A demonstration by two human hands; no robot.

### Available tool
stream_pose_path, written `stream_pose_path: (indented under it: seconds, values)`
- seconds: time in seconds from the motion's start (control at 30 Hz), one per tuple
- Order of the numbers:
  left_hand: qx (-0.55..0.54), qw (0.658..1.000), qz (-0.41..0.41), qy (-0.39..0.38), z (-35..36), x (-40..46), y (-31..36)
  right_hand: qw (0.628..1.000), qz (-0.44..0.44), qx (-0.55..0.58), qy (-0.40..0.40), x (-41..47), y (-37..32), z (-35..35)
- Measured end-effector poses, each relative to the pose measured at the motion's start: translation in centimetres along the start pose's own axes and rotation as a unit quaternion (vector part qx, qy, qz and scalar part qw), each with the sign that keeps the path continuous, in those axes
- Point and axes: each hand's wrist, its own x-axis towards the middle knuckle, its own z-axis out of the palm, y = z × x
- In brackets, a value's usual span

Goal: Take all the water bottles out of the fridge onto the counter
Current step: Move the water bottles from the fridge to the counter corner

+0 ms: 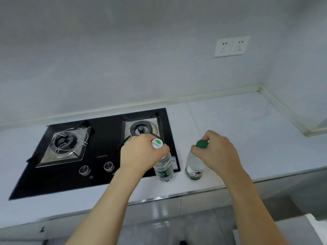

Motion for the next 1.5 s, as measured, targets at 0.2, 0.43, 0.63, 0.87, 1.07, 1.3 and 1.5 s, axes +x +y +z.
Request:
stream_pose_path:
  seconds: [0.2,0.43,0.63,0.87,1.07,1.3,1.5]
  values:
    - [-0.016,0.997,-0.064,0.049,-4.1,-1.7,-7.3,0.996,-0.071,-0.003,-0.052,-0.5,-7.0,5.1]
    - [-0.007,0.986,-0.129,0.102,-10.2,-4.9,-17.7,0.983,-0.155,-0.033,-0.092,-3.9,-16.6,11.3]
    - [-0.019,0.974,-0.181,0.134,-15.4,-8.6,-27.1,0.967,-0.215,-0.053,-0.127,-7.9,-25.1,17.1]
    - [-0.018,0.961,-0.218,0.17,-19.9,-12.7,-36.4,0.954,-0.254,-0.024,-0.16,-12.1,-33.0,23.5]
    - [-0.026,0.944,-0.255,0.209,-22.3,-15.4,-42.1,0.937,-0.291,-0.003,-0.194,-14.7,-38.1,27.0]
    - [-0.039,0.925,-0.312,0.212,-22.6,-16.1,-48.6,0.918,-0.328,-0.028,-0.22,-15.0,-42.6,32.4]
    - [-0.032,0.924,-0.332,0.187,-22.4,-13.3,-54.2,0.912,-0.331,-0.049,-0.236,-13.0,-47.2,38.1]
